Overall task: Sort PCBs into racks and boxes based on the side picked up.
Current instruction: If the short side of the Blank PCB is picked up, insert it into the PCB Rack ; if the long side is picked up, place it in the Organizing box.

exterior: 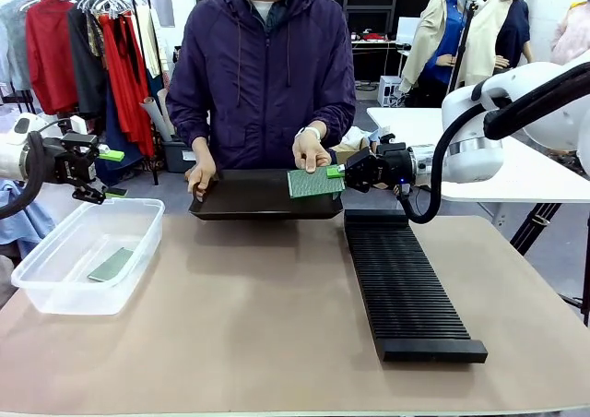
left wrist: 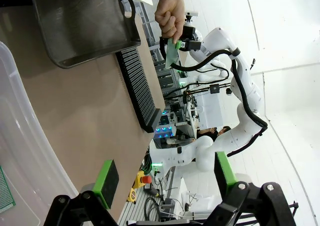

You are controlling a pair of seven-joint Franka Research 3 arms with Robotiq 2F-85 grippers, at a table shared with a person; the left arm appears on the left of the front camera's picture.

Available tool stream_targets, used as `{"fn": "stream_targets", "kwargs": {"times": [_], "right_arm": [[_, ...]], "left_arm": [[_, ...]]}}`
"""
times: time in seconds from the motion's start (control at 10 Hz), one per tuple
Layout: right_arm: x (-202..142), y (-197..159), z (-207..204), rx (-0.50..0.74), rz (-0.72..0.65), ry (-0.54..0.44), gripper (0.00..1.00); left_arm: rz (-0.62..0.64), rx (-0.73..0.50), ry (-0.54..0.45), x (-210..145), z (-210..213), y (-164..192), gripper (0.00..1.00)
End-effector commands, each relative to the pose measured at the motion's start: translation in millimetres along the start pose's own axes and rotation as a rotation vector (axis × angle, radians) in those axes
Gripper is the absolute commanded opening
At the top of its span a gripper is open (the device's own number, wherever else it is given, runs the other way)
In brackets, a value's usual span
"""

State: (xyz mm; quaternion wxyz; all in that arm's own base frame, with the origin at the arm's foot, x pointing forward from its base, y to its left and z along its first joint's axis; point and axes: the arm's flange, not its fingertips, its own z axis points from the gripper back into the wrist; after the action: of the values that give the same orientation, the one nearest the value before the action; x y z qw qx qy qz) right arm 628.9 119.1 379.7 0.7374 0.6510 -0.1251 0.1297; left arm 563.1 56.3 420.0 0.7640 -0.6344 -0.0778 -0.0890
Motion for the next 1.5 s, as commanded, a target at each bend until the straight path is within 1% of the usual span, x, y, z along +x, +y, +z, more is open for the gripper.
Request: {"fn": "stream_targets", "kwargs": {"times": [0.0,1.4], "right_arm": [[-1.4,2.2,-0.9,0.001,-0.001,-0.006,0.00],[-1.4,2.2,-0.9,0.001,-0.001,-0.006,0.00]], "left_arm": [[-0.003,0.000,0.001,0.1,1.5,-1.5,1.00],[-0.003,0.000,0.001,0.1,1.5,-1.5,1.00]]}}
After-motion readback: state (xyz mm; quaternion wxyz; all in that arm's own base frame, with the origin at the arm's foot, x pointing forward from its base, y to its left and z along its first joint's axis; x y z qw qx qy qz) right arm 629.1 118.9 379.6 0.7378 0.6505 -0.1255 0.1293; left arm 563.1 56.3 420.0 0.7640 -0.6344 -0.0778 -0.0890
